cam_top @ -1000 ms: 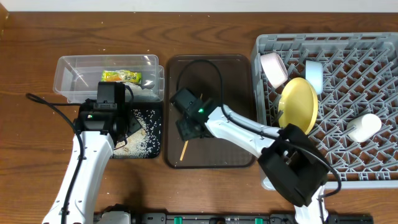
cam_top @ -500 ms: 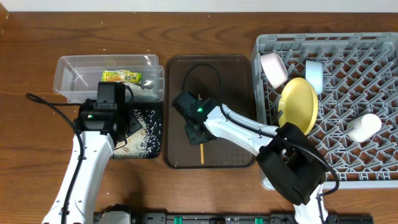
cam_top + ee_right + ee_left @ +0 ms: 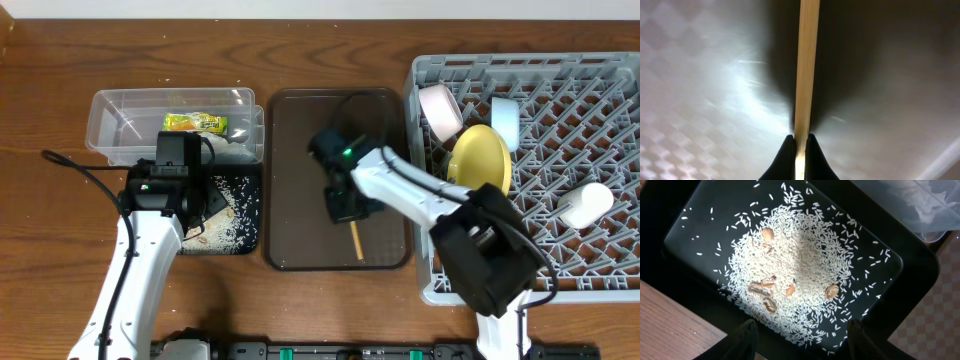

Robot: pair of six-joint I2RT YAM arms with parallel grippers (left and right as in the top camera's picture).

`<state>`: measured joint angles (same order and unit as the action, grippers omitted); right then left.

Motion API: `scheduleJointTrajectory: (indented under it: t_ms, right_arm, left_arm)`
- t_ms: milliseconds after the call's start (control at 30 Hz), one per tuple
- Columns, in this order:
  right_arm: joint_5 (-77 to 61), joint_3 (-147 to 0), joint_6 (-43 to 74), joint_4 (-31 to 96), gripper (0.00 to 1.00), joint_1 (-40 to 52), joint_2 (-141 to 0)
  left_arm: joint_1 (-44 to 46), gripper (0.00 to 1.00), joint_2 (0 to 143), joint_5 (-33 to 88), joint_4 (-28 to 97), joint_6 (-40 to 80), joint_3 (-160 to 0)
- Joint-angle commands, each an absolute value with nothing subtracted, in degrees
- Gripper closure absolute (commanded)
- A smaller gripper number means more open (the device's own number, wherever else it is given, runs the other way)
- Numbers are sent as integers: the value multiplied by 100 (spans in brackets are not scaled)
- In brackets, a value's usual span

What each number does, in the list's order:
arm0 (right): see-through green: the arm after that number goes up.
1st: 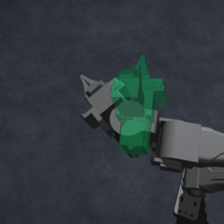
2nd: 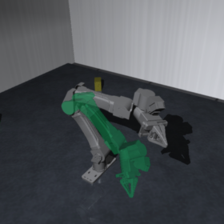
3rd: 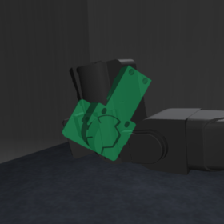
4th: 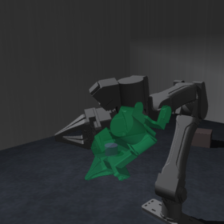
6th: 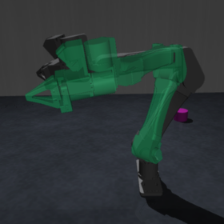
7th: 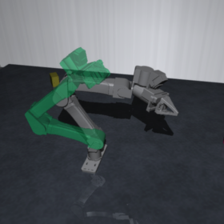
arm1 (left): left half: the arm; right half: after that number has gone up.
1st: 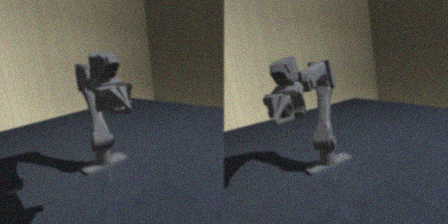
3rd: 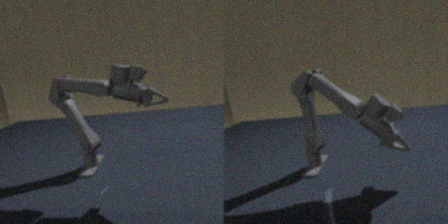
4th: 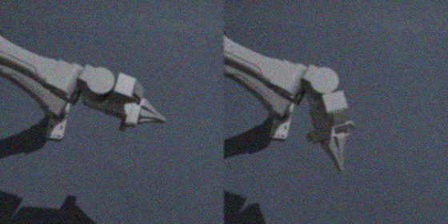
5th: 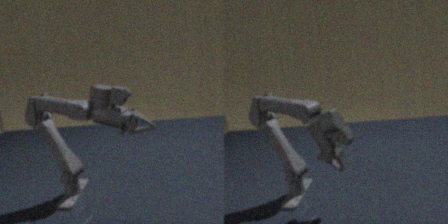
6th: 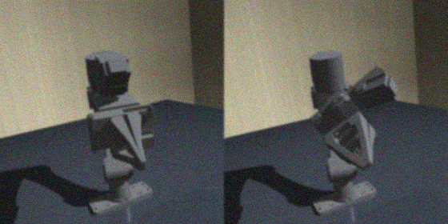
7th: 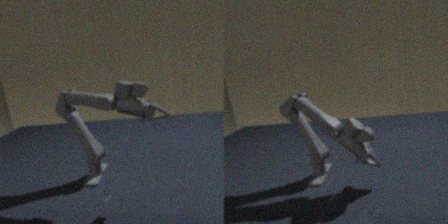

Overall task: Sort waste into correct bins and load items into the dishwasher rack
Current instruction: 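Carry the second chopstick into the rack and release it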

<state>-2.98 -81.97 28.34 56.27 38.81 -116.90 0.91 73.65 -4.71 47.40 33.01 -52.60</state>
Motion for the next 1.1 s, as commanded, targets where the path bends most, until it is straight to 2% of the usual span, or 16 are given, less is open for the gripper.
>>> scheduleJointTrajectory:
  t_ms: [0,267,467,700,733,767,800,933,1067]
  right_arm:
    - [-305,-8591,2327,5802,99,3496,-10871]
    - [429,-8626,2176,6388,99,2615,-9537]
    - [919,-8508,2176,7168,99,2032,-9430]
    - [893,-7867,2178,6917,98,1900,-9430]
    - [895,-7824,2178,6875,94,1898,-9430]
    - [895,-7815,2178,6864,89,1898,-9430]
    - [895,-7815,2178,6847,84,1896,-9430]
    - [873,-7817,2178,6713,74,1892,-9428]
    - [620,-7822,2176,6497,46,1892,-9424]
  left_arm:
    - [67,40,7336,-558,4753,3330,-5273]
    - [67,40,7336,-558,4753,3330,-5273]
    - [67,40,7336,-558,4753,3330,-5273]
    - [67,40,7336,-556,4755,3330,-5273]
    - [67,39,7336,-556,4755,3330,-5273]
    - [67,32,7336,-556,4755,3330,-5273]
    - [67,30,7336,-556,4755,3330,-5273]
    - [67,21,7334,-556,4753,3328,-5273]
    - [67,15,7328,-508,4703,2867,-5290]
